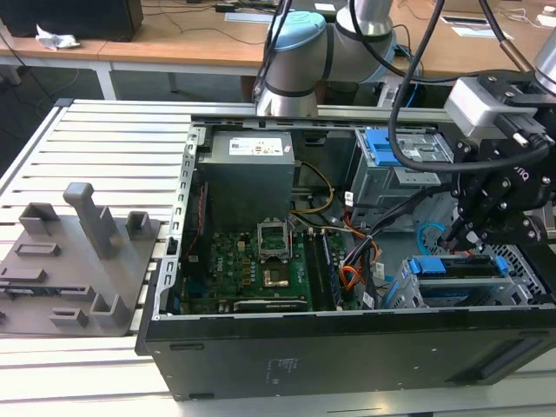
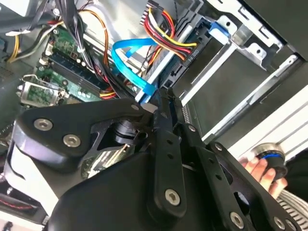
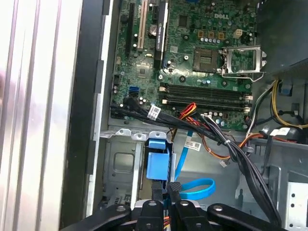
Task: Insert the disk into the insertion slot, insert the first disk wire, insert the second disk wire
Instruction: 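Insert the second disk wire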
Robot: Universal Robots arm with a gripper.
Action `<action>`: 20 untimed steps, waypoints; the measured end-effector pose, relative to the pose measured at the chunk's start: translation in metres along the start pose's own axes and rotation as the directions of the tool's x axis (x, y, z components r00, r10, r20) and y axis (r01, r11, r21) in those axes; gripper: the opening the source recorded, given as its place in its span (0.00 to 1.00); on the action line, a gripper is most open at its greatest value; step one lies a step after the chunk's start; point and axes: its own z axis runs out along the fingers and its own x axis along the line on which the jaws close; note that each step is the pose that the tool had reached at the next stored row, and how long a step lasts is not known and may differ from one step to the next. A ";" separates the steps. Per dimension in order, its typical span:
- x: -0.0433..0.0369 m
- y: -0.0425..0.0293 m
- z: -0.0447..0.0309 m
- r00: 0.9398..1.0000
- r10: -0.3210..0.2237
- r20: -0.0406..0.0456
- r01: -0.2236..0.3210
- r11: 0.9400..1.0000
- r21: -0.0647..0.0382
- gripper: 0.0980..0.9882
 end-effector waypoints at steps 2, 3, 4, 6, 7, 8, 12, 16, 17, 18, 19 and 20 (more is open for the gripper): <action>0.0000 -0.0002 0.0025 0.998 0.055 0.003 -0.055 0.998 0.001 0.07; 0.0001 -0.0014 0.0038 0.998 0.070 0.004 -0.070 0.998 0.001 0.07; 0.0002 -0.0026 0.0047 0.997 0.074 0.004 -0.074 0.997 0.001 0.07; 0.0006 -0.0081 0.0074 0.997 0.080 0.004 -0.080 0.997 0.000 0.07; 0.0008 -0.0107 0.0090 0.997 0.081 0.004 -0.081 0.997 -0.001 0.07; 0.0009 -0.0127 0.0109 0.997 0.082 0.004 -0.082 0.997 -0.002 0.07; 0.0014 -0.0175 0.0170 0.996 0.084 0.004 -0.084 0.996 -0.002 0.07; 0.0016 -0.0193 0.0205 0.996 0.084 0.004 -0.084 0.996 -0.002 0.07; 0.0017 -0.0194 0.0211 0.996 0.084 0.004 -0.084 0.996 -0.002 0.07; 0.0019 -0.0195 0.0217 0.996 0.084 0.004 -0.084 0.996 -0.002 0.07; 0.0024 -0.0196 0.0227 0.996 0.084 0.004 -0.084 0.996 -0.002 0.07; 0.0028 -0.0196 0.0233 0.996 0.084 0.004 -0.084 0.996 -0.002 0.07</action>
